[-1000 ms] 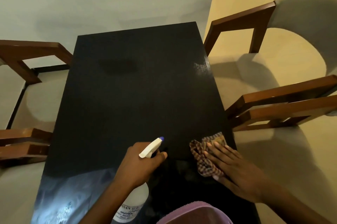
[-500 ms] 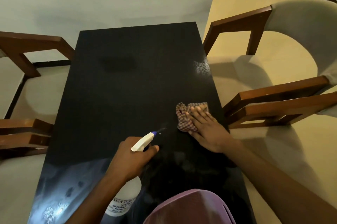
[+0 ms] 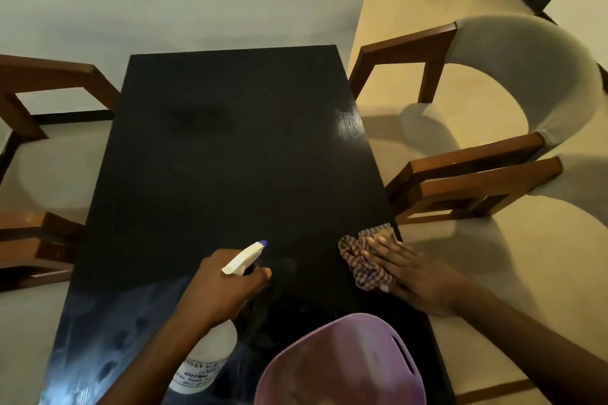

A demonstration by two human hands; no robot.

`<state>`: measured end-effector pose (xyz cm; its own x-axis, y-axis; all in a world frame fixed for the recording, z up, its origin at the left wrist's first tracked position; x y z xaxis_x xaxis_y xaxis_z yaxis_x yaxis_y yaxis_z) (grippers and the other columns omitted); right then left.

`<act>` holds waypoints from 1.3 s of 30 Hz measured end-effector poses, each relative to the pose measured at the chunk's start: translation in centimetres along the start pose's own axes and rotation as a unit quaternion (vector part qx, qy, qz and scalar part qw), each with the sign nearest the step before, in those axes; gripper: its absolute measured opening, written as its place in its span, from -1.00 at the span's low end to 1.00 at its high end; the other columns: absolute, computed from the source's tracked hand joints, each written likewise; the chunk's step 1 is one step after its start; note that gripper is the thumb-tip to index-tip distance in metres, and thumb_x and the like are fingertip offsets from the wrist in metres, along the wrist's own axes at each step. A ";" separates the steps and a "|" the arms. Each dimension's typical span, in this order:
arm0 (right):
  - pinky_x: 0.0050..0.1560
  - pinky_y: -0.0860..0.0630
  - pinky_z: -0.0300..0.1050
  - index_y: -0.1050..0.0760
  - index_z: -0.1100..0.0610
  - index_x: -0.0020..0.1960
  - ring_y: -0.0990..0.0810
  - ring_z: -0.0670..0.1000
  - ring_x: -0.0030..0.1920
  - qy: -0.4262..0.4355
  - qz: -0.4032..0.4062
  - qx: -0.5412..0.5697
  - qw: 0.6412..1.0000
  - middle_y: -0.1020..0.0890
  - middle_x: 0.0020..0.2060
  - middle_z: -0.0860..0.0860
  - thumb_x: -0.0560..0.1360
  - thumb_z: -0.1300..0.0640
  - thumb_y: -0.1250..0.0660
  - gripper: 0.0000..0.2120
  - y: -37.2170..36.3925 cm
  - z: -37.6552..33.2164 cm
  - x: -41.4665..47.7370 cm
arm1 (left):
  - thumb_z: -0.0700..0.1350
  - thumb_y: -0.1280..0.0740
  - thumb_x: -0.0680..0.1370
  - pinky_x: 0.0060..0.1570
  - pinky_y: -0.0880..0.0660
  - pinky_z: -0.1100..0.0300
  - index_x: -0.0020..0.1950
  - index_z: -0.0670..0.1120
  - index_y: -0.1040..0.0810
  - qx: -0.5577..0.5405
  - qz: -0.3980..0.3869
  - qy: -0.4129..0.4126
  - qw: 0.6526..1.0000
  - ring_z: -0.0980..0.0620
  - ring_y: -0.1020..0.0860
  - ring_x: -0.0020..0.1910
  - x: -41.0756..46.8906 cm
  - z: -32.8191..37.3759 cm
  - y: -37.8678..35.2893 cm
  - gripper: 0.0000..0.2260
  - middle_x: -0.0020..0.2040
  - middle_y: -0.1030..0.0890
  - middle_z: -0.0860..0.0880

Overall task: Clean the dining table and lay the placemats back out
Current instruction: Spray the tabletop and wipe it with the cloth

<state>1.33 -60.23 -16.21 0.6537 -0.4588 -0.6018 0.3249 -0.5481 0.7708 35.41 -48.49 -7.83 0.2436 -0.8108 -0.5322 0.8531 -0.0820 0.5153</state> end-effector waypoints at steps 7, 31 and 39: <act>0.66 0.04 0.19 0.18 -0.18 0.68 0.25 -0.05 0.66 -0.062 0.029 0.045 0.997 0.21 0.68 -0.15 0.69 -0.27 -0.07 -0.32 4.7 -3.6 7.3 | -0.06 -0.48 0.59 -0.32 -0.55 0.19 -0.11 -0.01 -0.59 -0.053 0.042 0.024 0.997 0.00 -0.68 -0.33 -3.4 -2.8 2.4 -0.87 -0.30 -0.69 -0.09; 0.65 0.17 0.06 0.26 -0.24 0.64 0.32 -0.10 0.62 0.056 -0.054 -0.052 0.996 0.25 0.66 -0.16 0.69 -0.26 -0.08 -0.32 7.4 -9.0 11.4 | 0.01 -0.52 0.56 -0.39 -0.48 0.17 -0.20 -0.17 -0.62 -0.094 0.100 0.058 0.989 0.00 -0.60 -0.45 -8.1 -13.7 7.0 -0.71 -0.35 -0.66 -0.16; 0.59 0.12 0.40 0.23 -0.14 0.69 0.32 0.08 0.66 0.083 -0.055 -0.011 0.995 0.30 0.67 -0.04 0.68 -0.30 -0.06 -0.27 7.3 -24.4 19.5 | 0.03 -0.56 0.53 -0.27 -0.61 0.01 -0.14 -0.08 -0.62 -0.141 0.124 0.114 0.976 -0.08 -0.71 -0.30 -10.4 -17.6 8.2 -0.77 -0.30 -0.70 -0.11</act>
<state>33.10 -56.04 -17.21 0.7170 -0.2745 -0.6407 0.4142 -0.5715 0.7084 48.01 -30.58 -9.89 0.5274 -0.6335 -0.5661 0.8402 0.2898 0.4584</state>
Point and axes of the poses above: each hand's wrist, its own x-axis towards the middle knuckle, its own y-axis out of the back of the hand, z = x × y, the point moved 7 cm from there along x, towards the middle knuckle
